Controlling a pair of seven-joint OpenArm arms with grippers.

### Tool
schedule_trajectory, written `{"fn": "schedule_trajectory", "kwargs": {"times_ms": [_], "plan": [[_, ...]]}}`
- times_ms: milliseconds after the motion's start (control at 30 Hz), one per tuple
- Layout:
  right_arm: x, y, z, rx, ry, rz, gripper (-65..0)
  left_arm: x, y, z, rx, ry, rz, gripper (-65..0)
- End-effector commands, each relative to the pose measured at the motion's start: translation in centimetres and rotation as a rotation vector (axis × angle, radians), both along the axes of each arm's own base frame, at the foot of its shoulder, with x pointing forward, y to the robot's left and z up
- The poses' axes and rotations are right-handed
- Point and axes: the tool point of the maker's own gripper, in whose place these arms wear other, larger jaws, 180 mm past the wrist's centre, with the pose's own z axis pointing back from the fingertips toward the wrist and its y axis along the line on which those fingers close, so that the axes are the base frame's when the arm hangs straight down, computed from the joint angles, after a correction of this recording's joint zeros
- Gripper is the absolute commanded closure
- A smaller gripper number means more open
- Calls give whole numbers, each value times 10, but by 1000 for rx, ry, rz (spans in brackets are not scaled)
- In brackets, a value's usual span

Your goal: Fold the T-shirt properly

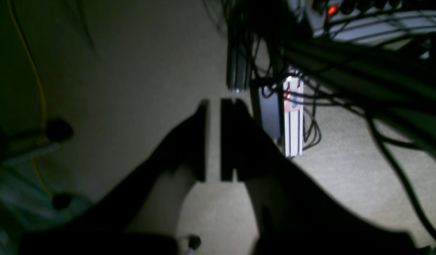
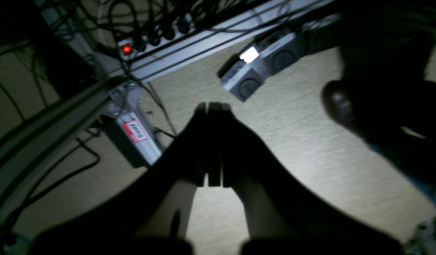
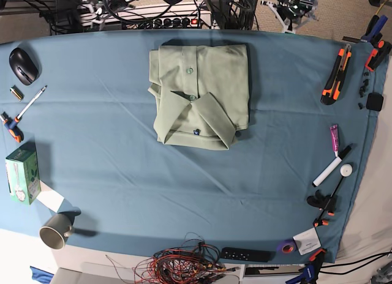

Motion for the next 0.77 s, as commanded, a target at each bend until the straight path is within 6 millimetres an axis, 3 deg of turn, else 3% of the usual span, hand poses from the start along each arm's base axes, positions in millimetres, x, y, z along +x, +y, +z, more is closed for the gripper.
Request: {"fn": "schedule_trajectory", "kwargs": {"times_ms": [0,133,267,433,733], "plan": [[2,-3,0,-7,-18,-3,0,-2,-1,-2,-5,0,10,-70],[-2,14,-7,27,-15,-17,0,-14,-12,-10,-19,46,30,-70],[-6,29,-10,56,4,-22,0,-20,-40,-11,-96,69,20,-69],[-11,33,-12,69,31,-20,0,-24,-68,-12,-126,85,-10,-69],[-15,34,-12,69,55,6,0,-38,-78,-14,-140,121,1,-69]]}}
